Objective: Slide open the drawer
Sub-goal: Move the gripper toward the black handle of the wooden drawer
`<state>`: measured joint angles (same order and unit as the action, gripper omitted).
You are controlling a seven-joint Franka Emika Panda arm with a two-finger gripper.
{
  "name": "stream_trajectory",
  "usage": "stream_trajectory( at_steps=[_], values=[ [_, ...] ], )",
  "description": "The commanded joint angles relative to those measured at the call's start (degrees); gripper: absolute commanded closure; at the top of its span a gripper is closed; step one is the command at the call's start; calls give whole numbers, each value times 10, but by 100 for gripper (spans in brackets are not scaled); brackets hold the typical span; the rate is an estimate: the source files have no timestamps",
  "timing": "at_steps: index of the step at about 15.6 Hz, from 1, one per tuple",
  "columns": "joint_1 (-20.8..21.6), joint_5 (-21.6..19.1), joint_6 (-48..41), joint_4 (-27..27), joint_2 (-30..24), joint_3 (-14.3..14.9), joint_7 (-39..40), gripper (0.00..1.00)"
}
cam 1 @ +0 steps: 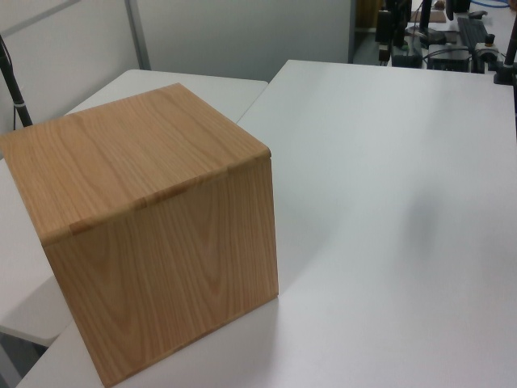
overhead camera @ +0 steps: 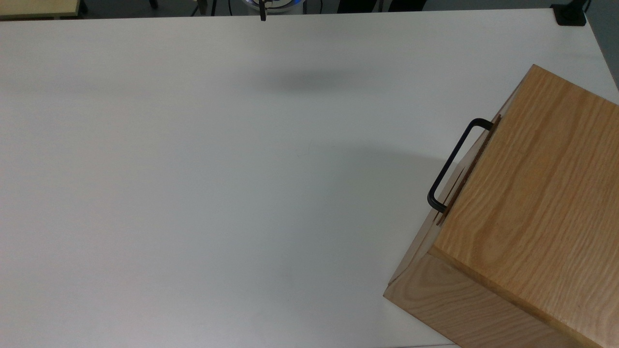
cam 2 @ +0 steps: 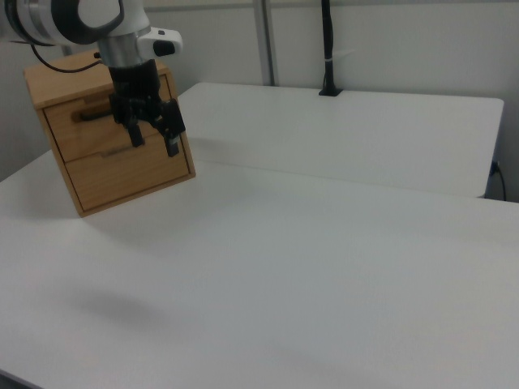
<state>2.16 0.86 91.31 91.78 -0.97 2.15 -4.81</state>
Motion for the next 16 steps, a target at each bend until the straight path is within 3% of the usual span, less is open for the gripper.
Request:
stream_trajectory(
  at_steps=[1, 16],
  values=[
    [0, -8, 4, 2, 0, 1, 0, 0],
    [-8, -9, 5, -3, 26, 1, -24, 0]
  ],
)
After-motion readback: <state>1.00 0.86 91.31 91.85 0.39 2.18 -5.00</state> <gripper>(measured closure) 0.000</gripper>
